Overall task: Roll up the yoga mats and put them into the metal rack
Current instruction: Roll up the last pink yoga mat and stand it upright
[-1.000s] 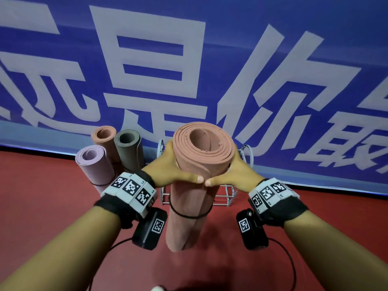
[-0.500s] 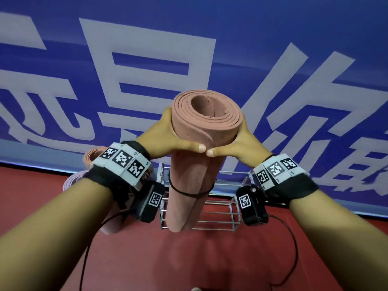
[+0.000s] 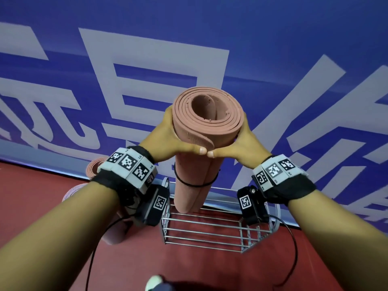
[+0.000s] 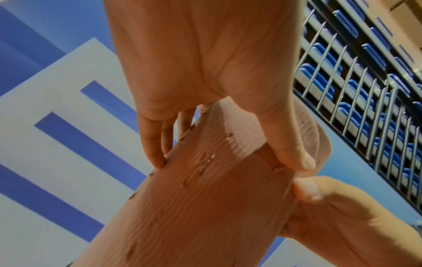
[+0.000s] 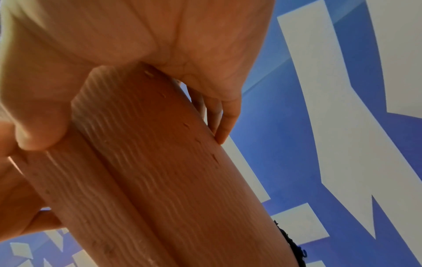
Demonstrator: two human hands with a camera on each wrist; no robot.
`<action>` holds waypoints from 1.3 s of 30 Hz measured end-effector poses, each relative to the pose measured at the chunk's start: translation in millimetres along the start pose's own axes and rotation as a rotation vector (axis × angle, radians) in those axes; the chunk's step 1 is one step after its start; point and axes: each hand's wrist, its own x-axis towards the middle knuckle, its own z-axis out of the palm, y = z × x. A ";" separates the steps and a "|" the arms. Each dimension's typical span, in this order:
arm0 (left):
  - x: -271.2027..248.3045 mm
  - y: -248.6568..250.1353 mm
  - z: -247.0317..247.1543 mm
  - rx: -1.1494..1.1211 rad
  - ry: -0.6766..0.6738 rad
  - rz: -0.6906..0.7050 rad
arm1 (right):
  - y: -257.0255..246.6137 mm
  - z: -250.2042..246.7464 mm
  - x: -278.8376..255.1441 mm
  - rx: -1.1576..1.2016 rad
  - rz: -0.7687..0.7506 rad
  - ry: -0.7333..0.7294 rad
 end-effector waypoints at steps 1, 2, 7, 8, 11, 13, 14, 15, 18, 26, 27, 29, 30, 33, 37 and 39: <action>5.0 -7.5 0.2 -0.004 -0.009 -0.004 | 6.0 2.9 5.5 -0.001 0.010 -0.005; 9.8 -15.5 0.5 -0.009 -0.015 -0.011 | 12.6 6.1 10.5 -0.001 0.024 -0.007; 33.5 -58.4 0.3 -0.070 -0.061 -0.043 | 42.6 24.8 33.6 -0.017 0.106 -0.006; 37.7 -66.2 -1.0 -0.086 -0.071 -0.054 | 47.3 28.9 38.6 -0.018 0.124 -0.011; 48.8 -89.4 -4.9 -0.129 -0.094 -0.088 | 60.3 41.3 51.6 -0.014 0.173 -0.016; 57.7 -109.2 -8.2 -0.131 -0.124 -0.112 | 72.8 52.8 60.2 -0.017 0.212 -0.016; 60.7 -118.6 -9.0 -0.135 -0.139 -0.122 | 79.9 59.0 63.2 -0.018 0.227 -0.016; 63.0 -129.1 -9.2 -0.143 -0.154 -0.135 | 87.6 65.5 65.0 -0.018 0.245 -0.017; 64.4 -157.8 -5.9 -0.171 -0.189 -0.173 | 111.5 84.1 66.9 0.007 0.292 -0.015; 71.4 -234.0 12.4 0.038 -0.279 -0.376 | 189.9 125.0 62.9 0.140 0.384 -0.029; 70.1 -246.5 15.8 0.064 -0.287 -0.392 | 201.8 130.1 62.1 0.151 0.390 -0.044; 65.7 -269.5 24.7 0.107 -0.310 -0.407 | 225.3 140.6 59.7 0.169 0.408 -0.091; 64.1 -278.4 28.6 0.124 -0.321 -0.417 | 237.0 146.7 58.2 0.174 0.414 -0.109; 61.3 -304.3 41.3 0.146 -0.314 -0.456 | 270.0 163.6 53.6 0.174 0.411 -0.100; 53.9 -333.4 55.6 0.109 -0.284 -0.469 | 302.4 182.7 50.1 0.170 0.440 -0.088; 51.0 -348.5 60.3 0.037 -0.279 -0.455 | 316.6 192.2 48.2 0.163 0.450 -0.080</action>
